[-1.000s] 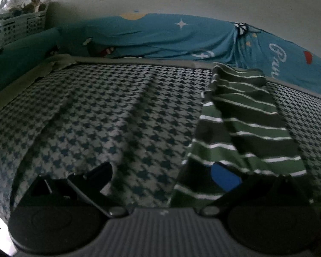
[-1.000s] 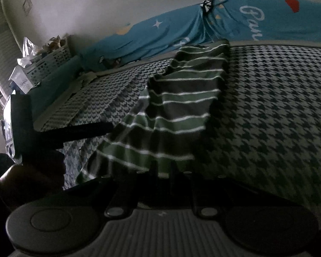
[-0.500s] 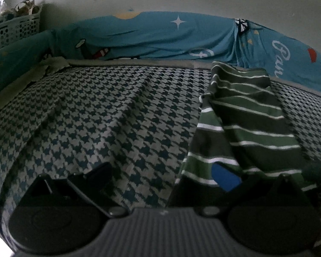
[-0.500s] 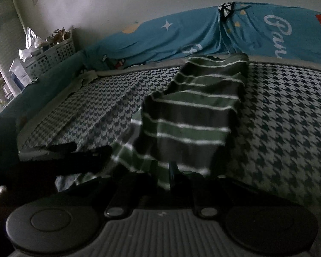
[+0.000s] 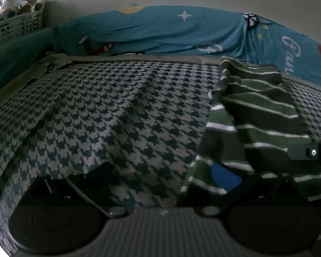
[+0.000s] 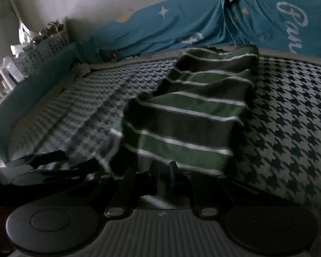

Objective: Fold clothes
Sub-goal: 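Move the right tool to the strip's end and grasp it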

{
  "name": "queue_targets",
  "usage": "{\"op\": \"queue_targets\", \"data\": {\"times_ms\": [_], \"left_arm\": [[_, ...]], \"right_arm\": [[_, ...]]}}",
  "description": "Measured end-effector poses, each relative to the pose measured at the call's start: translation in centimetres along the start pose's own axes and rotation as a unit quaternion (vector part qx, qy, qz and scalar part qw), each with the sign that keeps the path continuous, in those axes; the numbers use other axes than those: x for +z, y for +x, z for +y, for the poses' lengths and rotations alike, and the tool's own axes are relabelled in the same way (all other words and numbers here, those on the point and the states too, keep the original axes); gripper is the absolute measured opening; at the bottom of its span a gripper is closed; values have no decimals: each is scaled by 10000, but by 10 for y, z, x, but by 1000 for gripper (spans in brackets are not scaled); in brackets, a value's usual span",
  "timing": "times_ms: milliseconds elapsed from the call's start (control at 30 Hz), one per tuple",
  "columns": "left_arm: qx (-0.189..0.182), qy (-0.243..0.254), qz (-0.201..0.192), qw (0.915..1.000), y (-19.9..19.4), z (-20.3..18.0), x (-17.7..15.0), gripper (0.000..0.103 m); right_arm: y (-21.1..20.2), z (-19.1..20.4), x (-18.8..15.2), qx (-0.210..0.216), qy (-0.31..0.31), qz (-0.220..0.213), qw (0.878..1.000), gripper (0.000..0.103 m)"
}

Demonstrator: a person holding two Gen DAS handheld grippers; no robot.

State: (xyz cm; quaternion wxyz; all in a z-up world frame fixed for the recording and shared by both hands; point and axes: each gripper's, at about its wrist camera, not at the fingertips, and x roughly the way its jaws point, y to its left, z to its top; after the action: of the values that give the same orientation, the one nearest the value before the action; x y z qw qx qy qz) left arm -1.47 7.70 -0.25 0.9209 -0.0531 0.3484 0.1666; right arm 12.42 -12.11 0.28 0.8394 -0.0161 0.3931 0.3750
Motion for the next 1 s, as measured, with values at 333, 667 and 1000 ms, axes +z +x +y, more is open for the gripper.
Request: {"op": "queue_targets", "data": {"times_ms": [333,667,1000], "left_arm": [[218,54,-60,9997,4,6,-4,103],[265,-195,11,9995,1,13,-1,103],[-50,22,-190,9998,-5,-5,10,103]], "right_arm": [[13,-28,12,-411,172,-11,9990,0],[6,-30,14,-374,336,-89,9987,0],[10,-10,23,337,164,-124,9992,6]]}}
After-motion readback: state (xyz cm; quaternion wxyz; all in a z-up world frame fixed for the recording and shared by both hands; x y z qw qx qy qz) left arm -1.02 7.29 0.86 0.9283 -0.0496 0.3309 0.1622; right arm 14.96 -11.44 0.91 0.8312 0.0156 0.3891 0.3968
